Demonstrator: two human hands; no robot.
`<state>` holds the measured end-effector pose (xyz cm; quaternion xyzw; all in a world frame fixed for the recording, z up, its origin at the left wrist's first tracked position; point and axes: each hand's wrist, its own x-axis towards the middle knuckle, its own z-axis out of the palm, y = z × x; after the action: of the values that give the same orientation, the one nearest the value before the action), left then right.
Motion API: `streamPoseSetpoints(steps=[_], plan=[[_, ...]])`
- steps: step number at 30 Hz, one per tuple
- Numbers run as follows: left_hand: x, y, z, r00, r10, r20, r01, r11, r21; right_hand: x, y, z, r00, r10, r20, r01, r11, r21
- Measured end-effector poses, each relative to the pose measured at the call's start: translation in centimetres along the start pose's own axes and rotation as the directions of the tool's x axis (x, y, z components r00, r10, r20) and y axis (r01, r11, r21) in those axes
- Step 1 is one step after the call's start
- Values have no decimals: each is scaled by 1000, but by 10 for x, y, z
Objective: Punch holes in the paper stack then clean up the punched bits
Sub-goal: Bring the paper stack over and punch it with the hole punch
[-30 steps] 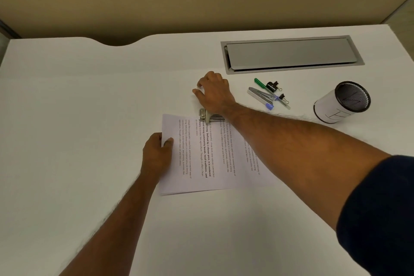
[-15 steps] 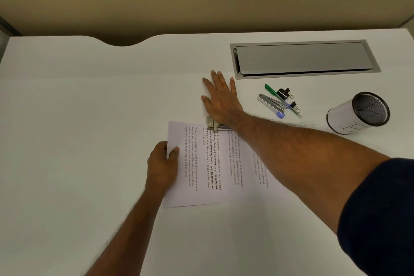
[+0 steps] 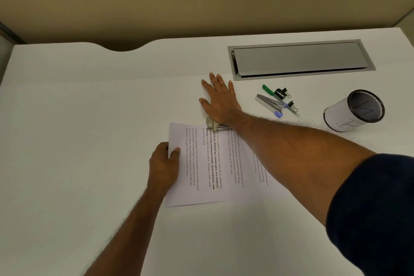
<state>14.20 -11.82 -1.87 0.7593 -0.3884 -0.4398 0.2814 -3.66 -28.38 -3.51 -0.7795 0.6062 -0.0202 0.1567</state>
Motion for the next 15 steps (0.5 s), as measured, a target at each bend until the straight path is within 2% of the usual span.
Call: streamPoseSetpoints(steps=[5, 11, 13, 15], plan=[[0, 3, 1, 1000, 20, -15, -19, 999, 32, 1, -3, -11, 997, 11, 73, -11, 1000, -10], [-3, 6, 1, 999, 31, -10, -30, 998, 59, -1, -5, -27, 990, 44, 132, -53, 996, 66], [-4, 4, 0, 999, 44, -6, -43, 997, 64, -8, -7, -31, 989, 60, 132, -81, 984, 160], [-4, 3, 0, 998, 57, -8, -56, 996, 74, -18, -6, -40, 993, 108, 52, -119, 939, 323]])
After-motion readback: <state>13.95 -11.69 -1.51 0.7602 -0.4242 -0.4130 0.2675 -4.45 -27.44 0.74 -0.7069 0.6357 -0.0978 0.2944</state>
